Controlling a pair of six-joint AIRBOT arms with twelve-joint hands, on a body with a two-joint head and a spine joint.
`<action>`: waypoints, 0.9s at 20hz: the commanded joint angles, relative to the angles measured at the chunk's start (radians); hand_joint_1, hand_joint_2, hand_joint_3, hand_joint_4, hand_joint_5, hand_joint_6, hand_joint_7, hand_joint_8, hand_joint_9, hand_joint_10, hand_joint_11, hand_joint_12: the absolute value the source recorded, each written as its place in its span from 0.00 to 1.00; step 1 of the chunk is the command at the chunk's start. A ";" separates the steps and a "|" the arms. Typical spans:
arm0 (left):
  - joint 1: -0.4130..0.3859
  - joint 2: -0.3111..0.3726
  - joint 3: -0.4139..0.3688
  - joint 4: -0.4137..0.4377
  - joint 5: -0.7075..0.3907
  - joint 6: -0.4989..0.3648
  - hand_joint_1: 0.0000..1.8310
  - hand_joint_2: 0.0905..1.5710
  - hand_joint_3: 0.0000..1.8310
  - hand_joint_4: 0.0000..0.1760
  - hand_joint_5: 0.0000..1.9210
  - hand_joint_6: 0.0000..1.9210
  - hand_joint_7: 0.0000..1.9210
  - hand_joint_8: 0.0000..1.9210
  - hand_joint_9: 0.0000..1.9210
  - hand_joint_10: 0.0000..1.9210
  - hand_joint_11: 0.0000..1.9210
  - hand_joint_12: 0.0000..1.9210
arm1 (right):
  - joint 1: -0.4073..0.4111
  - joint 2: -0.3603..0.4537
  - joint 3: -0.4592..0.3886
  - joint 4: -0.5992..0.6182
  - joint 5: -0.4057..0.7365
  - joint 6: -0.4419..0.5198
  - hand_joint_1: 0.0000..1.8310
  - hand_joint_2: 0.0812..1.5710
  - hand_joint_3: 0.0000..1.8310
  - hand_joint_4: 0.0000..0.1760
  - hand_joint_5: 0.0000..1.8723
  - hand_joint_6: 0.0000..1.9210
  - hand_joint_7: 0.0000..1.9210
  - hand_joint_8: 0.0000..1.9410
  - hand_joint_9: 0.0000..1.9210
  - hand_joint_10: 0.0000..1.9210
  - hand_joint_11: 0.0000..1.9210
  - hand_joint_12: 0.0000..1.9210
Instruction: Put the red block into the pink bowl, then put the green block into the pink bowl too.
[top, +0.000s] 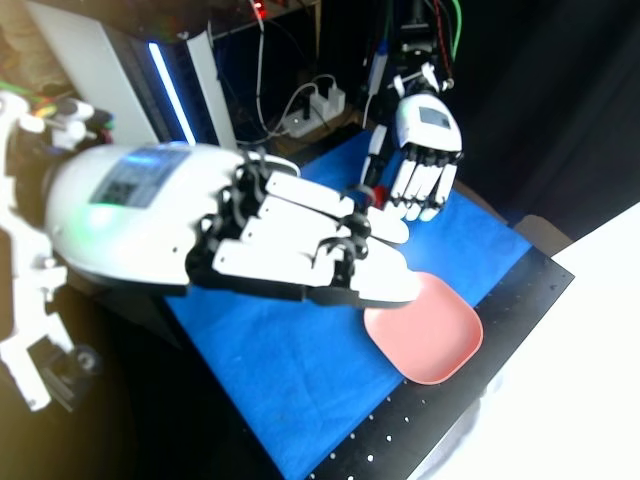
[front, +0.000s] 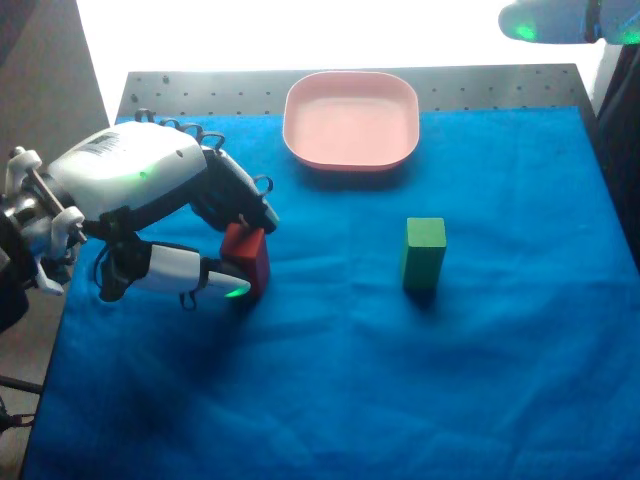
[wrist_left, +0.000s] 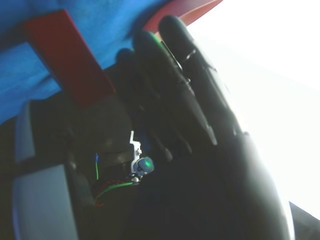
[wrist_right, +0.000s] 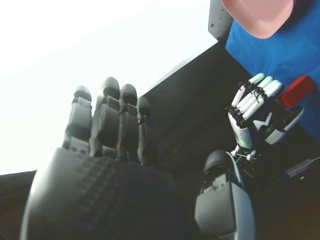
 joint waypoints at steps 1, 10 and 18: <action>-0.004 -0.004 0.002 -0.012 -0.126 -0.006 0.57 0.56 0.00 0.00 0.58 0.01 0.65 0.01 0.66 0.04 0.42 0.55 | 0.011 -0.002 0.004 0.033 0.101 0.000 0.00 0.65 0.00 0.00 0.12 0.00 0.18 0.00 0.15 0.00 0.00 0.16; -0.004 -0.013 0.023 -0.017 -0.143 -0.040 0.68 0.66 0.00 0.00 0.59 0.30 0.51 0.60 0.44 0.69 0.39 0.84 | 0.011 -0.003 0.004 0.035 0.101 0.000 0.00 0.65 0.00 0.00 0.12 0.00 0.17 0.00 0.14 0.00 0.00 0.13; -0.093 -0.009 0.087 -0.009 -0.127 -0.067 0.69 0.67 0.00 0.00 0.55 0.36 0.56 0.52 0.52 0.36 0.37 0.62 | 0.011 -0.008 0.008 0.036 0.101 0.000 0.00 0.65 0.00 0.00 0.12 0.00 0.17 0.00 0.16 0.00 0.00 0.20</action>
